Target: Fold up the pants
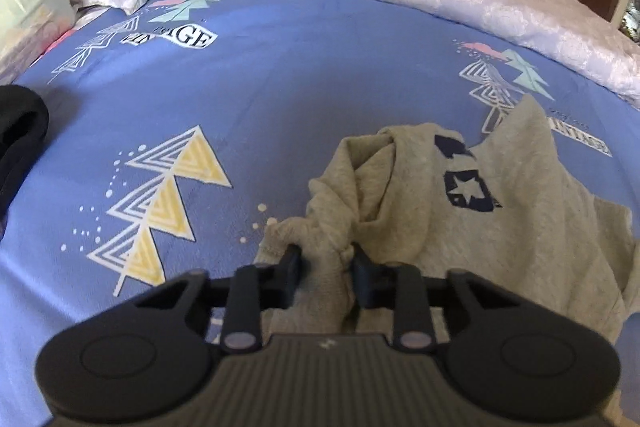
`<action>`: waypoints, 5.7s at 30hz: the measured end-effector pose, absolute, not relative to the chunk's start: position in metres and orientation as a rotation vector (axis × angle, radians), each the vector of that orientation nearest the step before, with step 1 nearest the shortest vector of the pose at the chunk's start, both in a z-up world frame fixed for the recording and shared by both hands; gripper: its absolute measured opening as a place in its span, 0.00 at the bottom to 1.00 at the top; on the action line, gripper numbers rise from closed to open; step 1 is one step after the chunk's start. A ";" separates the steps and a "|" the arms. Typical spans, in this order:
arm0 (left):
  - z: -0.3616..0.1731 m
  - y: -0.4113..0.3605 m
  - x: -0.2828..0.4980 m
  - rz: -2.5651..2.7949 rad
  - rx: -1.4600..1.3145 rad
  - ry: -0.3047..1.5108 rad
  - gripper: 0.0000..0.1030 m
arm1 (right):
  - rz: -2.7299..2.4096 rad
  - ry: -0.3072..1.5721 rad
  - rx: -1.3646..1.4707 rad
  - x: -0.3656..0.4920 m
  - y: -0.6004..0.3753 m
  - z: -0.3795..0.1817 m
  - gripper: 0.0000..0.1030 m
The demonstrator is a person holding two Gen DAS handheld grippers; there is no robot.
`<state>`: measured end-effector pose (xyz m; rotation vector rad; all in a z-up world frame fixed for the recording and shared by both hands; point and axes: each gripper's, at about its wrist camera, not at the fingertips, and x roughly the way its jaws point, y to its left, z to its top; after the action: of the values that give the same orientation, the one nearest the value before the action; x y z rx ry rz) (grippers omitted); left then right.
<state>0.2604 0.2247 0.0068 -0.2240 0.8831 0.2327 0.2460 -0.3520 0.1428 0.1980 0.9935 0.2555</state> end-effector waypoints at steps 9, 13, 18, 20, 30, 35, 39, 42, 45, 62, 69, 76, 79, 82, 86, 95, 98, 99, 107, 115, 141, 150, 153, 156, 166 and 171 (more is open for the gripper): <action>0.023 0.244 0.254 0.225 -0.204 0.885 0.18 | -0.284 0.775 -0.163 0.301 -0.504 0.203 0.06; 0.016 0.240 0.264 0.250 -0.150 0.920 0.33 | -0.424 0.843 -0.056 0.317 -0.556 0.182 0.27; 0.018 0.235 0.276 0.256 -0.088 0.889 0.54 | -0.343 0.812 0.153 0.304 -0.548 0.175 0.30; 0.017 0.232 0.283 0.261 -0.063 0.885 0.54 | -0.246 0.843 0.226 0.299 -0.535 0.170 0.31; 0.014 0.208 0.300 0.230 0.038 0.857 0.15 | -0.224 0.970 0.698 0.324 -0.551 0.130 0.33; 0.015 0.219 0.301 0.281 -0.025 0.833 0.14 | -0.278 0.922 0.671 0.343 -0.540 0.135 0.05; 0.010 0.232 0.305 0.296 -0.112 0.845 0.16 | -0.297 0.769 0.724 0.345 -0.549 0.146 0.04; 0.011 0.227 0.303 0.305 -0.070 0.841 0.28 | -0.271 0.759 0.637 0.349 -0.537 0.151 0.08; 0.018 0.231 0.296 0.303 -0.084 0.823 0.57 | -0.261 0.839 0.622 0.354 -0.536 0.140 0.13; 0.013 0.202 0.306 0.103 0.261 0.803 0.39 | -0.341 0.817 0.822 0.341 -0.588 0.149 0.36; 0.006 0.188 0.301 0.117 0.334 0.777 0.12 | -0.370 0.880 0.794 0.361 -0.582 0.141 0.37; 0.035 0.186 0.268 0.136 0.331 0.684 0.10 | -0.374 0.930 0.734 0.375 -0.564 0.140 0.10; 0.058 0.189 0.242 0.132 0.300 0.633 0.10 | -0.388 0.894 0.733 0.361 -0.567 0.151 0.09; 0.085 0.193 0.205 0.127 0.272 0.571 0.10 | -0.353 0.822 0.789 0.329 -0.579 0.175 0.09; 0.115 0.198 0.148 0.110 0.246 0.504 0.10 | -0.288 0.740 0.812 0.267 -0.596 0.215 0.09; 0.112 0.200 -0.013 0.050 0.226 0.501 0.10 | -0.282 0.693 0.897 0.079 -0.640 0.236 0.09; 0.088 0.200 -0.050 0.052 0.214 0.577 0.10 | -0.299 0.689 0.906 0.019 -0.645 0.220 0.10; 0.078 0.200 -0.058 0.054 0.212 0.605 0.10 | -0.298 0.699 0.921 0.006 -0.646 0.212 0.10; 0.050 0.225 -0.075 0.083 0.064 0.745 0.40 | -0.422 0.785 1.047 -0.019 -0.650 0.148 0.13; 0.095 0.278 -0.087 0.141 -0.298 0.620 0.44 | -0.377 0.614 0.841 -0.008 -0.658 0.207 0.26; 0.058 0.184 -0.005 0.177 -0.173 0.807 0.50 | -0.418 0.800 0.305 0.069 -0.673 0.159 0.11; 0.073 0.201 -0.006 0.199 -0.178 0.742 0.47 | -0.289 0.580 0.418 0.017 -0.649 0.224 0.28; 0.072 0.218 -0.002 0.287 -0.212 0.742 0.47 | -0.163 0.587 0.430 0.014 -0.615 0.227 0.31; 0.065 0.255 -0.007 0.327 -0.379 0.783 0.49 | -0.064 0.648 0.423 0.019 -0.577 0.216 0.31; 0.033 0.289 -0.016 0.134 -0.718 0.860 0.21 | 0.143 0.803 0.372 0.068 -0.487 0.184 0.31; 0.078 0.271 -0.029 0.096 -0.551 0.655 0.11 | 0.143 0.870 0.380 0.076 -0.473 0.176 0.31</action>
<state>-0.0294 0.2709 0.0777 -0.5511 0.6552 0.0958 0.0759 -0.4735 0.1756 0.3805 0.8702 0.1429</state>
